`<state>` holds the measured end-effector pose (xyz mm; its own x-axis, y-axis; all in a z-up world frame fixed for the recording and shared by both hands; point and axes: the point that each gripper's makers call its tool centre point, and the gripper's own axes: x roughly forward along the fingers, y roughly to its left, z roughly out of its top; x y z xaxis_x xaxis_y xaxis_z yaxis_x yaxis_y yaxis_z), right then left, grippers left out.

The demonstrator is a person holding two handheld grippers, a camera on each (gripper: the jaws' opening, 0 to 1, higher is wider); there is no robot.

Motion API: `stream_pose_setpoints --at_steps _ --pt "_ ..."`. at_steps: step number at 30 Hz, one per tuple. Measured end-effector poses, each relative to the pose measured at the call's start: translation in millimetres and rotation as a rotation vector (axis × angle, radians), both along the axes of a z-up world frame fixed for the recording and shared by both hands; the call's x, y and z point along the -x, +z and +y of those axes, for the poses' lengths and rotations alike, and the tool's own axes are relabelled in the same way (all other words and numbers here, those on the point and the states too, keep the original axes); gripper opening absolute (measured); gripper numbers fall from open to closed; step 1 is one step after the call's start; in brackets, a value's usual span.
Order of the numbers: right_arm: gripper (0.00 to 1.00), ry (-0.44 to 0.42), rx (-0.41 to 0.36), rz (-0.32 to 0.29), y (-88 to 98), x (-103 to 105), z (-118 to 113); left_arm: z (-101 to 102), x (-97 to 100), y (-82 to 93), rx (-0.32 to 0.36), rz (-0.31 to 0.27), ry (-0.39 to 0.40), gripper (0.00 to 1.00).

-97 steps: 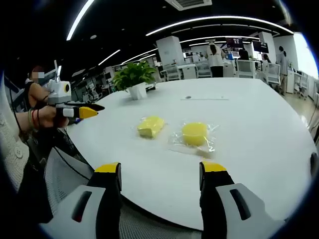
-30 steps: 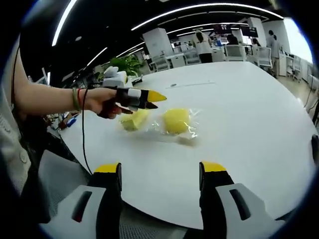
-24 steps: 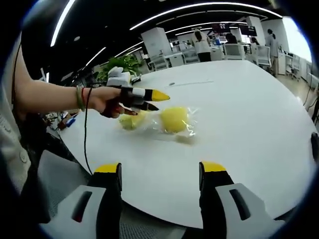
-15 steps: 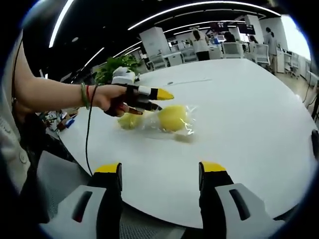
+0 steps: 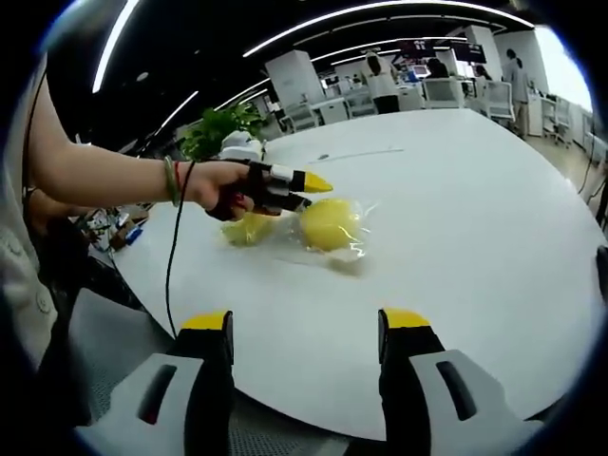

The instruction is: Compare the silicone blocks by pressing each to a similar depth, holding the contact briefly, and releasing to observe deformation and rebound differences across the visible hardness samples.

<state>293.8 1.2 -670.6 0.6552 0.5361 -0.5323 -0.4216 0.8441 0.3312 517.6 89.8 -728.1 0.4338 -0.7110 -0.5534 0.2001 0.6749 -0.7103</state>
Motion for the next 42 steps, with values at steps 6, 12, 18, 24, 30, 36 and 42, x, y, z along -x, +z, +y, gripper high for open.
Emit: stream_pose_setpoints --at_steps 6,12,18,24,30,36,42 --pt "0.56 0.000 0.003 0.005 -2.3 -1.0 -2.3 0.3 -3.9 -6.9 0.020 0.034 0.019 0.17" --pt "0.54 0.004 0.014 0.009 -4.9 -1.2 -3.9 -7.7 -8.2 -9.0 0.064 0.066 0.038 0.11" --pt "0.53 0.006 0.018 0.010 -5.6 -3.1 -5.3 -12.2 -8.1 -6.4 0.059 0.030 0.021 0.00" --pt "0.53 0.009 0.023 0.009 -6.2 -4.2 -5.3 -8.0 -2.5 -2.7 0.047 -0.006 0.028 0.00" --pt "0.53 0.015 0.025 0.005 -5.8 -4.7 -3.0 -3.1 1.7 3.7 0.001 -0.063 0.015 0.00" --pt "0.52 0.024 0.023 -0.005 -2.3 -5.9 0.6 6.3 11.7 11.8 -0.073 -0.110 -0.033 0.00" --pt "0.55 0.032 0.019 -0.016 1.9 -6.4 4.1 3.7 22.3 32.7 -0.043 -0.132 -0.056 0.00"
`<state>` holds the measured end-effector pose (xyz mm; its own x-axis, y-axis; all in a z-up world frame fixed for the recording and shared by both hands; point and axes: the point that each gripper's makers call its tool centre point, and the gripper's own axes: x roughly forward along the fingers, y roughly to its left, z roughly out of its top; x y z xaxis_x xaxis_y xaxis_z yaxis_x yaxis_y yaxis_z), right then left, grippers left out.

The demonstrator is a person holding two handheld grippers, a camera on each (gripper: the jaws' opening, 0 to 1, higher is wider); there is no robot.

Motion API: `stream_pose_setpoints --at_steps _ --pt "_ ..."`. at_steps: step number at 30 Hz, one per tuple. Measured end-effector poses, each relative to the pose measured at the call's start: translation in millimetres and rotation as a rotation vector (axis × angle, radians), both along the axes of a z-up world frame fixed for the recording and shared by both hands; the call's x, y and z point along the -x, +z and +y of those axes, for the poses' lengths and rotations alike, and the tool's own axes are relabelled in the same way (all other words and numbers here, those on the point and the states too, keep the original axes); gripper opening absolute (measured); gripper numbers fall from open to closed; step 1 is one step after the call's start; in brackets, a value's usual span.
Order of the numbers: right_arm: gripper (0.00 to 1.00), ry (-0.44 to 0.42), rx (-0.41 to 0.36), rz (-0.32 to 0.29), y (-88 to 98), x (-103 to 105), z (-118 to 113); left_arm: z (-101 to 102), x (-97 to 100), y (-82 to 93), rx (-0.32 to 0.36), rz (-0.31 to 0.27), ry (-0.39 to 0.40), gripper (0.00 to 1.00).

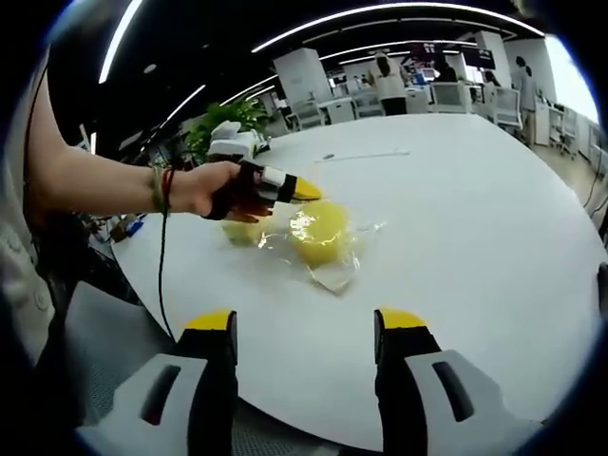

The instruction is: Compare the silicone blocks by pressing each to a similar depth, holding the contact briefly, and releasing to observe deformation and rebound differences across the visible hardness samples.

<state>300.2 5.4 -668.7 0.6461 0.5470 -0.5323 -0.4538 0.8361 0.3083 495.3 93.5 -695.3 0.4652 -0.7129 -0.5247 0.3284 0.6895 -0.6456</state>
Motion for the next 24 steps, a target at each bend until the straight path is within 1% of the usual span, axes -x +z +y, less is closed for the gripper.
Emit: stream_pose_setpoints --at_steps 2,4,7,12,14,18,22,24 --pt "0.56 -0.002 -0.008 -0.003 2.1 -0.2 1.1 1.1 1.8 5.4 0.014 -0.010 0.006 0.00" --pt "0.58 -0.002 -0.011 -0.009 5.2 0.1 2.2 1.1 4.6 11.3 0.044 -0.008 0.020 0.00" --pt "0.58 0.003 -0.007 -0.016 8.0 1.6 2.5 1.7 10.2 17.6 0.059 -0.016 0.028 0.00" --pt "0.58 0.006 0.003 -0.026 11.5 4.4 2.2 -1.6 20.4 30.0 0.104 0.004 0.019 0.00" --pt "0.57 0.009 0.005 -0.028 12.2 5.6 2.5 -3.0 25.0 35.4 0.091 -0.022 -0.002 0.00" --pt "0.57 0.017 0.012 -0.035 14.6 6.8 4.1 -3.9 31.2 47.4 0.105 -0.039 -0.009 0.00" --pt "0.57 0.021 0.015 -0.051 19.6 7.0 5.0 -6.0 36.9 61.3 0.101 -0.077 -0.030 0.00" --pt "0.57 0.023 0.019 -0.059 22.0 7.2 5.1 -6.6 39.1 65.6 0.102 -0.082 -0.037 0.00"
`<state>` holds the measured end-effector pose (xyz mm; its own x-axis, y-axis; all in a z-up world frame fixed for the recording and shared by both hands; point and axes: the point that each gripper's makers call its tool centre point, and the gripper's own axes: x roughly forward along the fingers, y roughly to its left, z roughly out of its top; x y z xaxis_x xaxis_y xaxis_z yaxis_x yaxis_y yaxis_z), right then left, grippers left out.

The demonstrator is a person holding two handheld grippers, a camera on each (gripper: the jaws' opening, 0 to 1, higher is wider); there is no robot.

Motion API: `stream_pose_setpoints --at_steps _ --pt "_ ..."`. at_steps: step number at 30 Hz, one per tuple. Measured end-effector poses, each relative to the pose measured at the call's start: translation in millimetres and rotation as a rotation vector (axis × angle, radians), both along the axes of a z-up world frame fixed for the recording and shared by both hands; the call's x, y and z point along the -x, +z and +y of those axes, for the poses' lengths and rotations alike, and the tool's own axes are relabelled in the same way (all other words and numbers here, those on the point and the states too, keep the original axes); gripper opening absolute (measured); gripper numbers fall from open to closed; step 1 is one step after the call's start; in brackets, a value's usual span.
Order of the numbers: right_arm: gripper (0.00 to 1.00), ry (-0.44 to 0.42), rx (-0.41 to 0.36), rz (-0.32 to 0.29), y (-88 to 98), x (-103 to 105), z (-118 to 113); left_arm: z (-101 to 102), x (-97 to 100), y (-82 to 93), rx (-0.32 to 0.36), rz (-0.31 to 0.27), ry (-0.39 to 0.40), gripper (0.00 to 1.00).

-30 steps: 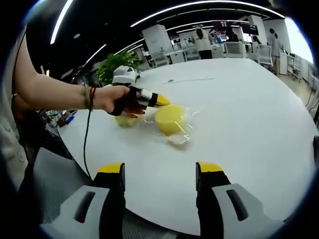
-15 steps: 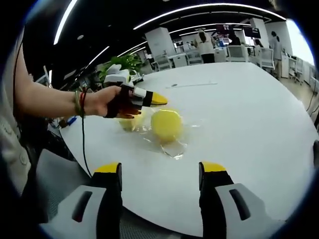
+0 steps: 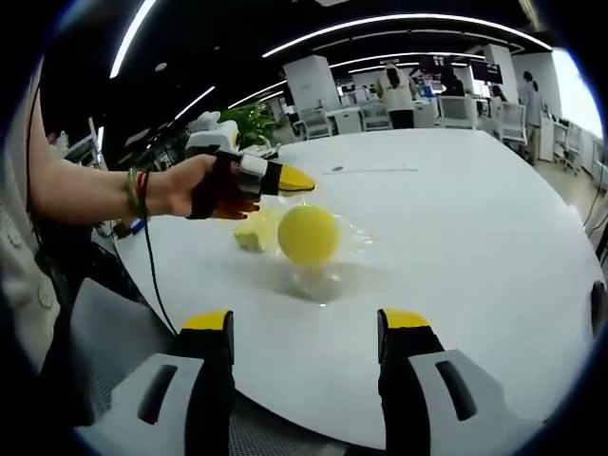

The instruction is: Compare the silicone blocks by pressing each to a similar depth, holding the contact briefly, and releasing to observe deformation and rebound differences across the visible hardness samples.

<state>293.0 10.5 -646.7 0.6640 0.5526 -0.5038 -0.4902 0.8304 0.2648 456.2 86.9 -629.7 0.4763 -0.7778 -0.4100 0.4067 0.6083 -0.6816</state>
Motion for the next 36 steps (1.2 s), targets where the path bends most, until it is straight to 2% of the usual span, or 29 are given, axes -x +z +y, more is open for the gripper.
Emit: stream_pose_setpoints --at_steps 6,7,14,17,18,19,23,31,36 --pt "0.58 0.003 -0.003 -0.010 5.0 1.3 0.2 -5.4 11.6 17.3 -0.005 -0.032 -0.050 0.00" --pt "0.58 0.004 -0.003 -0.013 6.0 1.6 0.5 -3.9 10.9 18.6 -0.019 -0.050 -0.043 0.00" --pt "0.57 0.014 -0.003 -0.037 13.4 4.2 2.7 -1.3 20.1 35.0 -0.012 -0.069 -0.059 0.00" --pt "0.57 0.017 -0.002 -0.043 14.8 4.9 3.5 1.7 23.2 43.1 -0.001 -0.077 -0.061 0.00" --pt "0.57 0.020 -0.002 -0.048 15.9 5.8 4.2 4.8 22.3 47.0 -0.013 -0.101 -0.048 0.00" --pt "0.57 0.022 -0.002 -0.051 16.8 6.2 4.5 4.4 25.8 49.5 0.000 -0.084 -0.061 0.00" --pt "0.57 0.032 0.000 -0.067 21.7 7.8 6.0 10.9 28.9 63.1 -0.010 -0.123 -0.051 0.00" --pt "0.57 0.059 0.012 -0.099 32.2 8.8 8.6 21.4 40.1 88.5 0.015 -0.150 -0.039 0.00" --pt "0.57 0.080 0.017 -0.115 38.0 7.4 12.8 33.1 43.4 107.8 0.021 -0.198 -0.021 0.00"
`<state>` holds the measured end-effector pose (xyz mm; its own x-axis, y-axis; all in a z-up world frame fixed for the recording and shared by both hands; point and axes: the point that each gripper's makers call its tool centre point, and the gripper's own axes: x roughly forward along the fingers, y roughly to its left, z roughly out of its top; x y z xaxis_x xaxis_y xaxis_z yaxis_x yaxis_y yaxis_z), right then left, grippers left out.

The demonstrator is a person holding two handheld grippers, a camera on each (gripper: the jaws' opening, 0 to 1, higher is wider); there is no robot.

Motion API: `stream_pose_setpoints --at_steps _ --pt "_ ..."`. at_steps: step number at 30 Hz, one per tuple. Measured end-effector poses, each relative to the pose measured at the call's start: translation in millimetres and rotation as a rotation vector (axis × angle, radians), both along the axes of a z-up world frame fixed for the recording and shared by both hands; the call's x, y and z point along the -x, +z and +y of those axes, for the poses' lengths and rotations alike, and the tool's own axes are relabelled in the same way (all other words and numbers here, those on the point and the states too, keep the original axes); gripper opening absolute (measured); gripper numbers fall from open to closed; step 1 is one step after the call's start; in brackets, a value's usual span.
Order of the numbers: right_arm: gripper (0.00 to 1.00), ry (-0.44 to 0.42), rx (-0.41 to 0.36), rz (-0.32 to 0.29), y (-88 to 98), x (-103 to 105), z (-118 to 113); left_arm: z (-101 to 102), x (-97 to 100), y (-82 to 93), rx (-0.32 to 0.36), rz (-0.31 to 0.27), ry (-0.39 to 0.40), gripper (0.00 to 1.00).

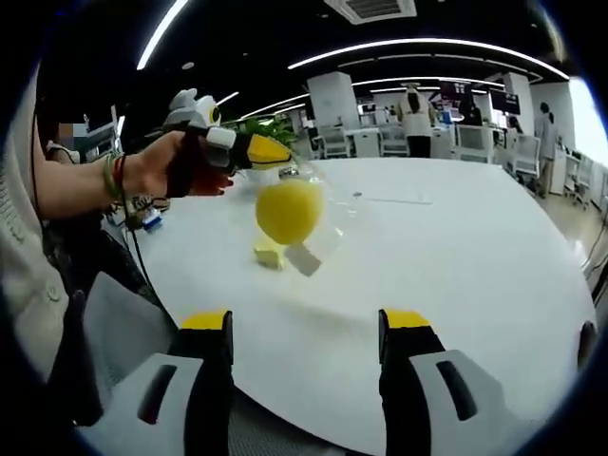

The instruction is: Compare the silicone blocks by pressing each to a similar depth, holding the contact briefly, and releasing to observe deformation and rebound differences across the visible hardness samples.

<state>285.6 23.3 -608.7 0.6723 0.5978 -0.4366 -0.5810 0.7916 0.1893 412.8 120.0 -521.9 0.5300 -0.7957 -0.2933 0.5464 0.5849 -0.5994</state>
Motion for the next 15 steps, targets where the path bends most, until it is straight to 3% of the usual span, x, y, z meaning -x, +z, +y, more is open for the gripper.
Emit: stream_pose_setpoints --at_steps 9,15 --pt "0.58 0.056 0.011 -0.017 7.2 -6.2 16.0 26.2 -10.7 30.7 0.013 -0.078 0.052 0.00" --pt "0.58 0.081 0.015 -0.027 12.6 -13.8 23.0 36.3 -15.7 42.5 0.029 -0.097 0.062 0.00"
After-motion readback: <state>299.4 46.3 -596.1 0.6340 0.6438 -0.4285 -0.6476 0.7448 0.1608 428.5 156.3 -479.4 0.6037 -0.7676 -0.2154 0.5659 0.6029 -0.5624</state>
